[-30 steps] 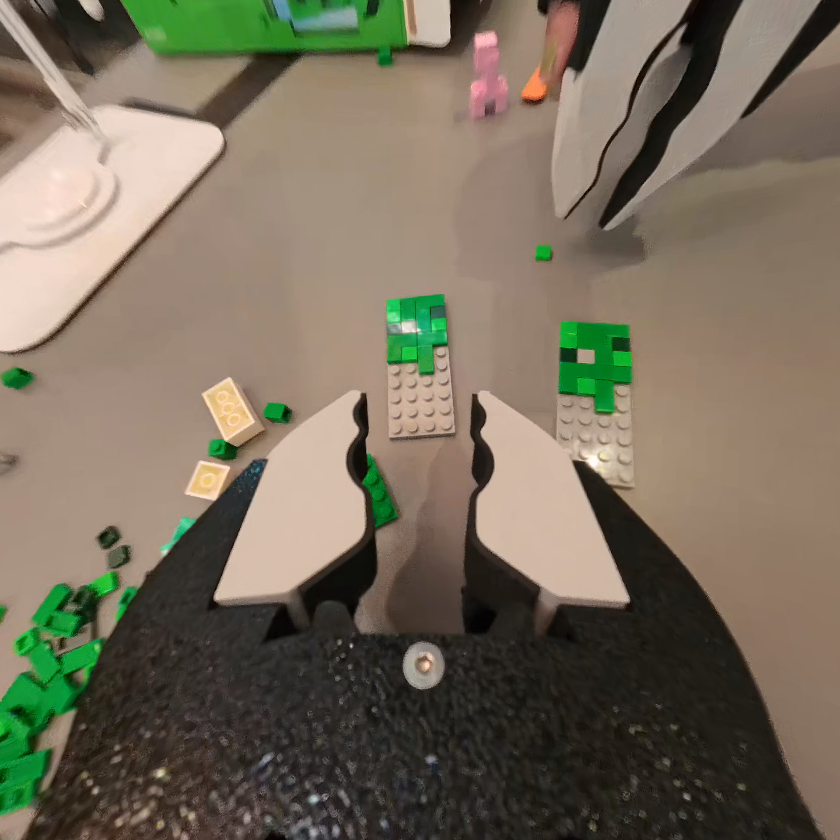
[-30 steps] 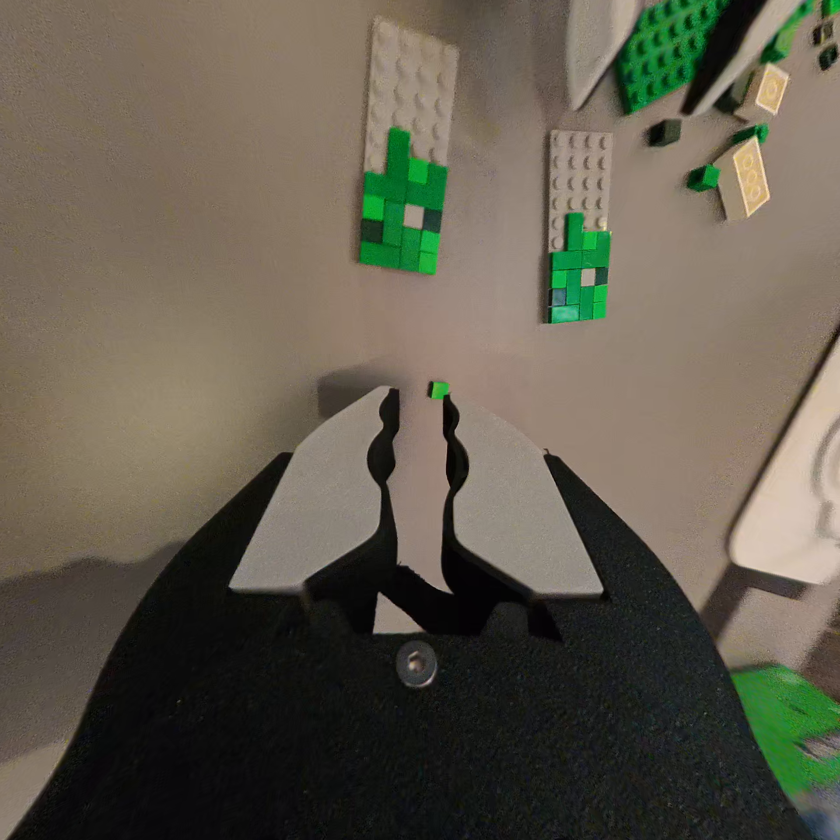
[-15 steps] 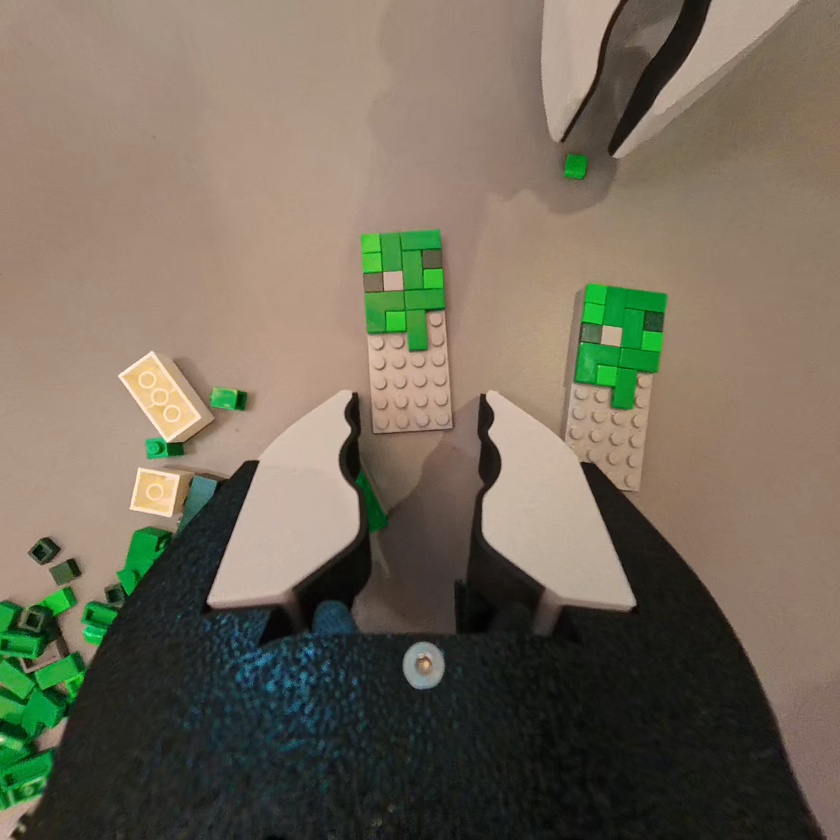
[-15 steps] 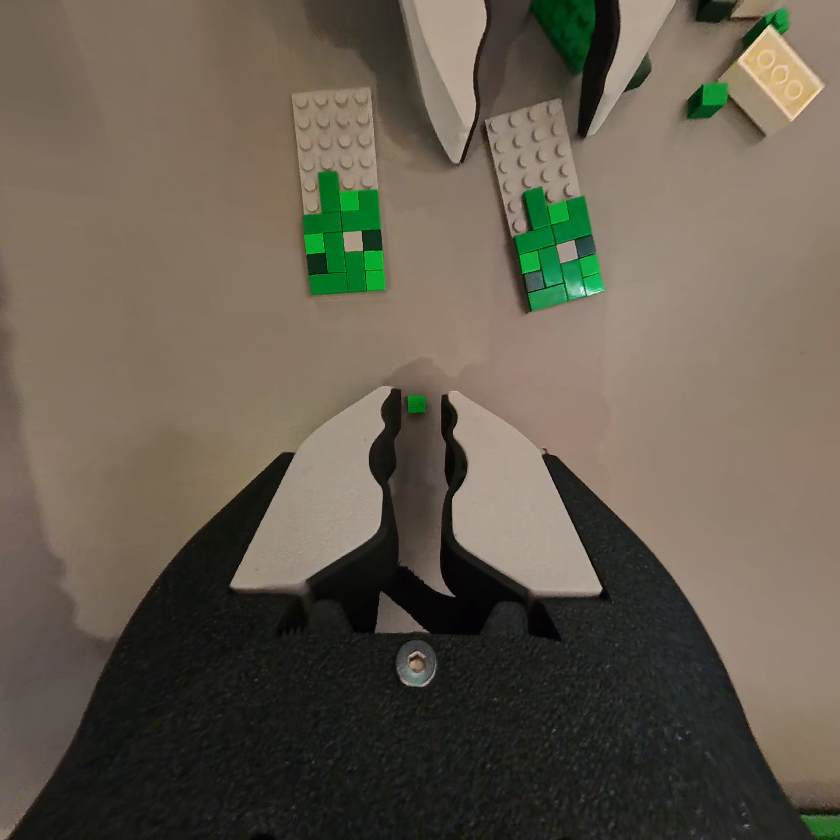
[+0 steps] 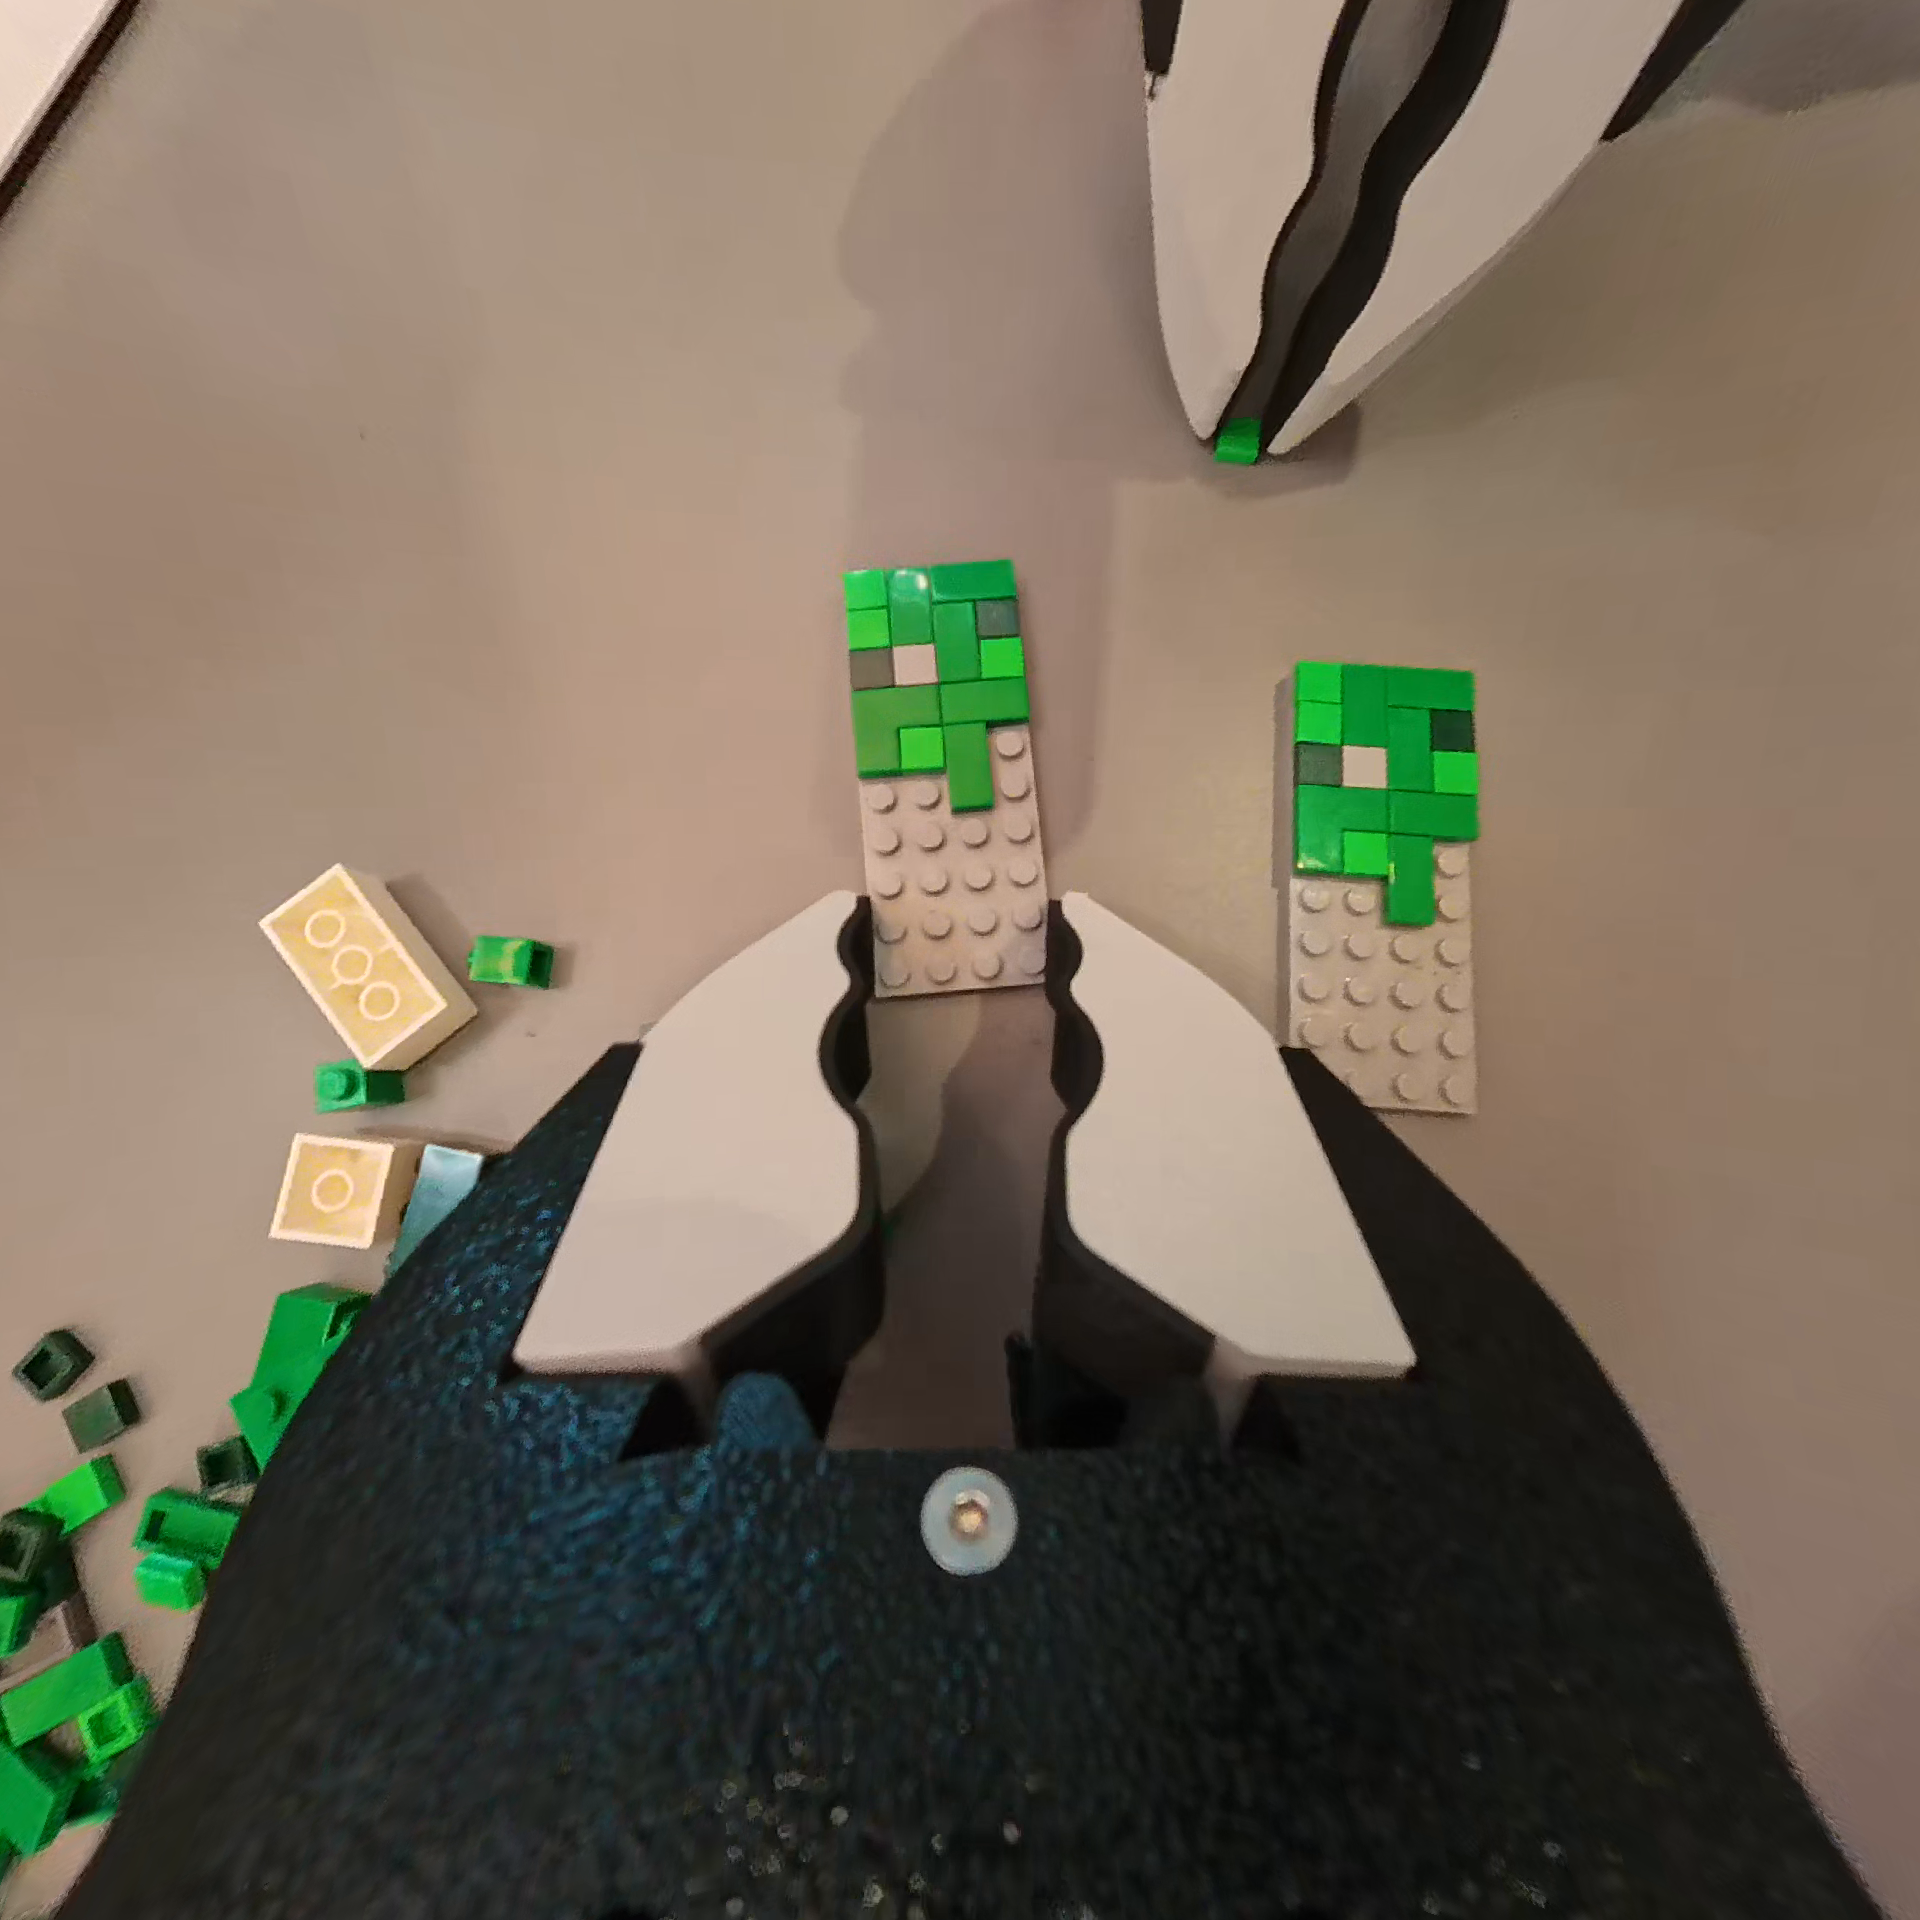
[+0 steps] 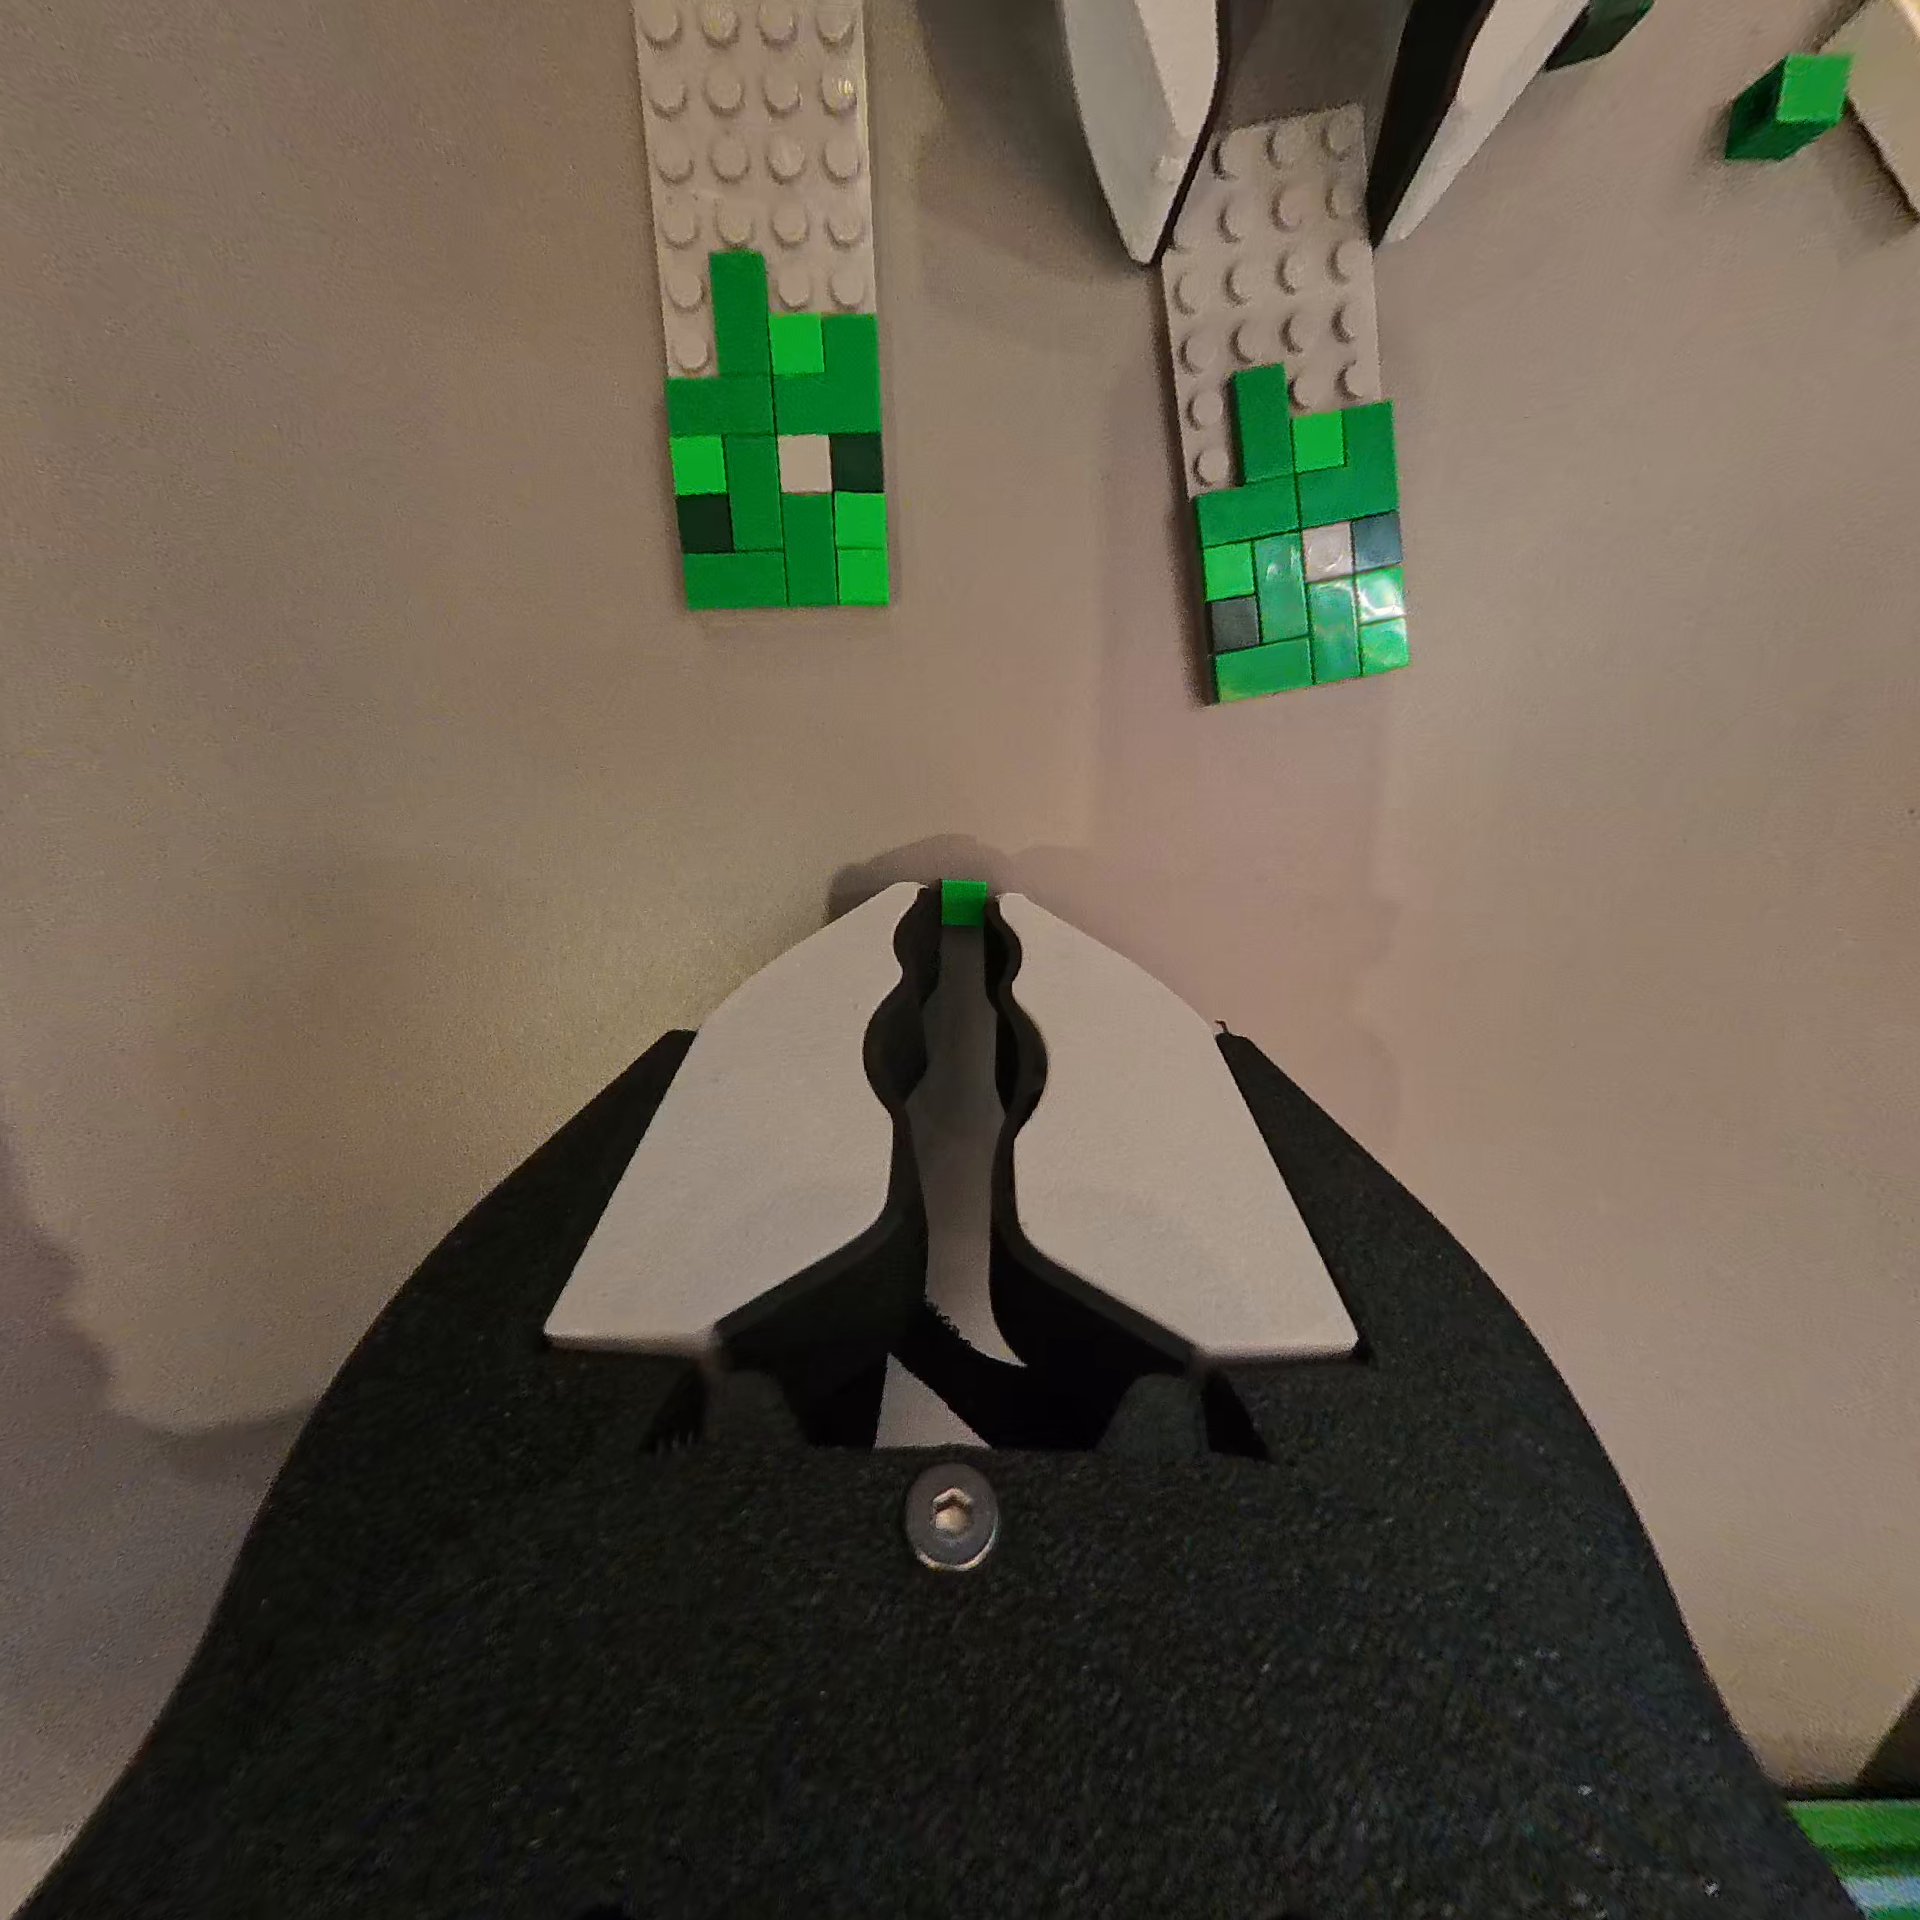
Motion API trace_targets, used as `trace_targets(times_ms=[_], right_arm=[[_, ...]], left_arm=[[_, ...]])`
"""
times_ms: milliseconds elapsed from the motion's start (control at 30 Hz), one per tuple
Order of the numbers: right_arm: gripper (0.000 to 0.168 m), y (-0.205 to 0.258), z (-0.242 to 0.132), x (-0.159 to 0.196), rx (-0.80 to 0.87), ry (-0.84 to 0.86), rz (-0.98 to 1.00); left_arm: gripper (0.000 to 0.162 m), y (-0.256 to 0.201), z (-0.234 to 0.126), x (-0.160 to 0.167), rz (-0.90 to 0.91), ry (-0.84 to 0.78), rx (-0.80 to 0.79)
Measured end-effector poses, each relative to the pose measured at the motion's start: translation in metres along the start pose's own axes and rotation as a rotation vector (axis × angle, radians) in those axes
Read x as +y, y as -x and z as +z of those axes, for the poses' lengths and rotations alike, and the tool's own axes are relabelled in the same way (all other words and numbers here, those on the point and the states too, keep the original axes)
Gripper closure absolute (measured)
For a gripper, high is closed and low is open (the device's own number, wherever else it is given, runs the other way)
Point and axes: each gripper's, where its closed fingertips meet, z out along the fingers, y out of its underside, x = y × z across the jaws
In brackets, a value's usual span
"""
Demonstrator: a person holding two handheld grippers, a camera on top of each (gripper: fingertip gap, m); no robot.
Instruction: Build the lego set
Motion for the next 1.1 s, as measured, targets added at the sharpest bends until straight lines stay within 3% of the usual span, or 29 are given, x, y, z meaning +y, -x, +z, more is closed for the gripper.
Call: trace_targets(times_ms=[100,233,367,500,1100], right_arm=[[0.161,-0.002,-0.002,-0.005,0.019,-0.021,-0.002],[0.161,-0.016,-0.008,-0.038,0.098,-0.123,-0.021],[0.161,-0.024,0.003,-0.055,0.136,-0.098,-0.089],[0.161,-0.027,0.017,-0.059,0.137,-0.056,-0.139],[0.156,-0.028,0.017,-0.059,0.143,0.017,-0.230]], left_arm=[[0.131,-0.001,0.000,-0.001,0.007,-0.032,0.013],[0.131,-0.004,0.002,-0.003,0.033,-0.046,0.017],[0.131,-0.010,0.004,-0.005,0.058,-0.048,0.027],[0.131,-0.011,0.004,-0.005,0.039,-0.054,0.047],[0.131,-0.011,0.004,-0.006,0.013,-0.053,0.062]])
